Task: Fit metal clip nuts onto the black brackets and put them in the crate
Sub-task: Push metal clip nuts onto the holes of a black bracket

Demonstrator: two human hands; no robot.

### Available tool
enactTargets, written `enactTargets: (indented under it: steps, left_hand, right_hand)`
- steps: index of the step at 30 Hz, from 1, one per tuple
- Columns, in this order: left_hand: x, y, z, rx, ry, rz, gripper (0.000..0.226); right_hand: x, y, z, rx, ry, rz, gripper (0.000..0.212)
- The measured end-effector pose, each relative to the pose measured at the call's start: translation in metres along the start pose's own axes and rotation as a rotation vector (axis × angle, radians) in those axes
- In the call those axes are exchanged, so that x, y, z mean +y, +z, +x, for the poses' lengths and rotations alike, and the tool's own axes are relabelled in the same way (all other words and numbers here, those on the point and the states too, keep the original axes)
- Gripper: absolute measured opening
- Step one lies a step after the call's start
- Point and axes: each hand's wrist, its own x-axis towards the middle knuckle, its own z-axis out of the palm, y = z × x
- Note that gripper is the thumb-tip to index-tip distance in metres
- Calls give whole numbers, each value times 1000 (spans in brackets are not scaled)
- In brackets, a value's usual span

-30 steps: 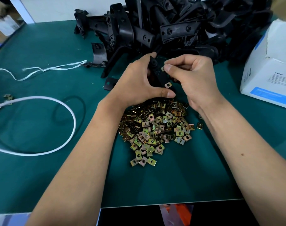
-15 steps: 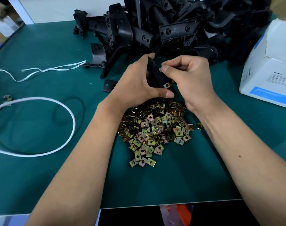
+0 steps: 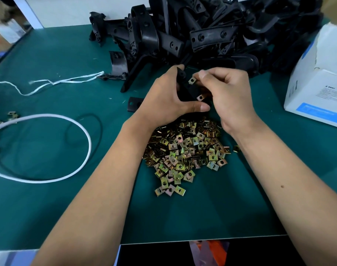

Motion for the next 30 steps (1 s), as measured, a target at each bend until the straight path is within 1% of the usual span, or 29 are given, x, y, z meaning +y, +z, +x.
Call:
enactTargets:
  steps: [3,9,13,17,23,30]
  left_hand:
    - [-4,1,2,11,-29,6,112]
    - [-5,4,3,3,-59,-4,108]
    - [-9,5,6,15,-74,26,102]
    - [-10,5,6,17,-70,26,104]
    - [-6,5,4,9,-59,-8,113]
    - [-3,2,3,-11,-34,-9,110]
  right_hand:
    - [2,2,-1,-1,-75,-83,15]
    - [7,6,-4,6,-77,-78,11]
    - [8,8,-5,-21,-116,-136,12]
    - [7,6,-3,-66,-95,-100,14]
    - [4,1,-1,-139,-62,-4,21]
    - [3,-2,-1,-186,-52,13,24]
